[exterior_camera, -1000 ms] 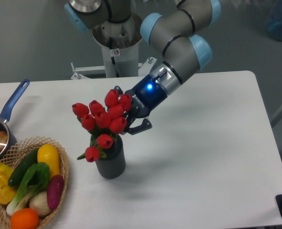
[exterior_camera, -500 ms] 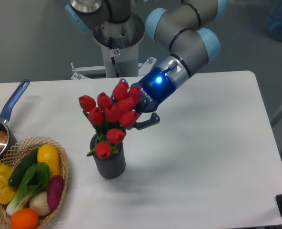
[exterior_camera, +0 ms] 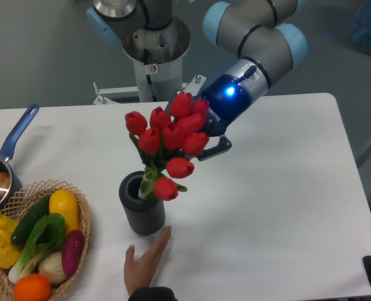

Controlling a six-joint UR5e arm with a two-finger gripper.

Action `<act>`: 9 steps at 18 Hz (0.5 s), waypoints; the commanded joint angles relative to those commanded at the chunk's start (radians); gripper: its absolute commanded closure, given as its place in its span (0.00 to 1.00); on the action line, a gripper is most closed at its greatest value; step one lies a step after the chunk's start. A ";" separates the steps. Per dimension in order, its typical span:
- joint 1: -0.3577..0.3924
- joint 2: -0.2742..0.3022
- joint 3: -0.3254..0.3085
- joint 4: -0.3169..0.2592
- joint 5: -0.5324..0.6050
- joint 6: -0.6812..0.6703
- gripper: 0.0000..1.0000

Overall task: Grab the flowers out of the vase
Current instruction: 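Pull the tulip bunch fully clear of the vase opening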

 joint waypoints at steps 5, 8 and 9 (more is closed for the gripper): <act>0.031 0.006 0.008 0.000 -0.057 -0.044 0.53; 0.045 0.006 0.017 0.002 -0.074 -0.067 0.53; 0.054 0.006 0.020 0.002 -0.081 -0.068 0.53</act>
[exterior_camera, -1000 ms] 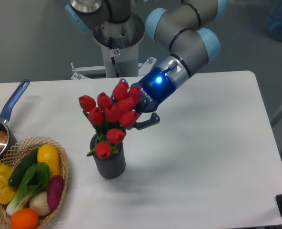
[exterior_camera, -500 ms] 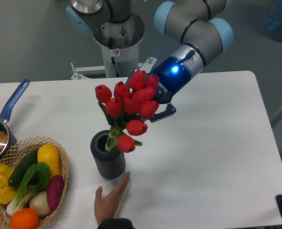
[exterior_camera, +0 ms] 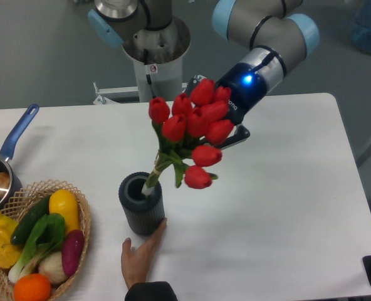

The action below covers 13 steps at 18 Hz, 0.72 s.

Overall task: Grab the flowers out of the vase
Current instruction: 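Pull the tulip bunch fully clear of the vase opening, then carry the held tulips up and away from the vase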

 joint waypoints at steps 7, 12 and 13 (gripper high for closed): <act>0.041 -0.008 0.035 0.008 -0.017 -0.020 0.53; 0.124 -0.020 0.052 0.015 0.020 -0.008 0.53; 0.130 -0.035 0.066 0.015 0.038 0.000 0.53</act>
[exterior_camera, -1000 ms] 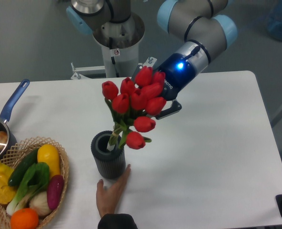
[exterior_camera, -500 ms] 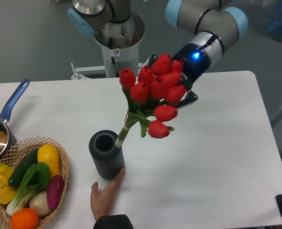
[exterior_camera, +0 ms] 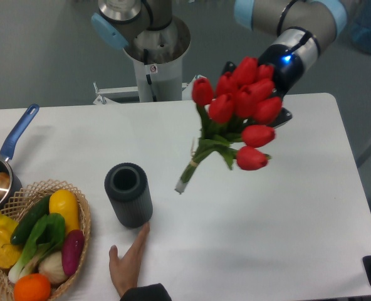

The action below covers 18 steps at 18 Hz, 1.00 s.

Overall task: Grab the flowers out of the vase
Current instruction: 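Carry the held tulips up and away from the vase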

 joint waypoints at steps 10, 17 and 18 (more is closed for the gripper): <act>0.014 -0.041 0.074 0.002 0.348 0.132 0.53; -0.003 -0.043 0.143 -0.002 0.687 0.210 0.53; -0.008 -0.042 0.144 -0.002 0.716 0.212 0.53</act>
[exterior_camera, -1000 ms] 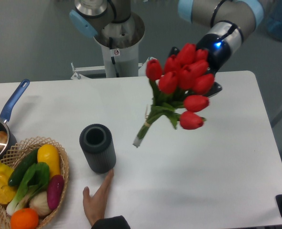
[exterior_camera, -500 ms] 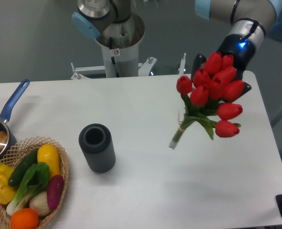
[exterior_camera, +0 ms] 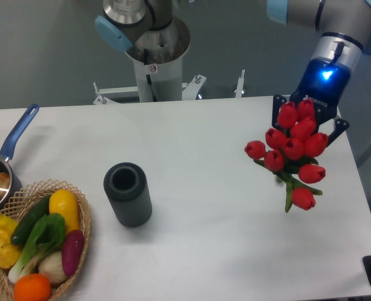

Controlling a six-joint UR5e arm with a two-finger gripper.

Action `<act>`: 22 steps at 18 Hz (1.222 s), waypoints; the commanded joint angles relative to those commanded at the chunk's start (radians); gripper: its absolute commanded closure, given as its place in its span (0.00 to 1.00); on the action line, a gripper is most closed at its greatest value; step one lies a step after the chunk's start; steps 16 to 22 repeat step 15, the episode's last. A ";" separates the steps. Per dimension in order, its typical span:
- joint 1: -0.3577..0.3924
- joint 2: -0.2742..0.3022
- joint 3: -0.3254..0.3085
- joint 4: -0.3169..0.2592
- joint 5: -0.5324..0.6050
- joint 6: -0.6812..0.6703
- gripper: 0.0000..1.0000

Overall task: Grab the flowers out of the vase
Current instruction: 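Carry the held tulips up and away from the vase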

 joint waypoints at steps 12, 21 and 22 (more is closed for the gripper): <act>-0.081 0.003 0.009 -0.003 0.319 0.152 0.52; -0.080 0.003 0.008 -0.003 0.319 0.153 0.52; -0.080 0.003 0.008 -0.003 0.319 0.153 0.52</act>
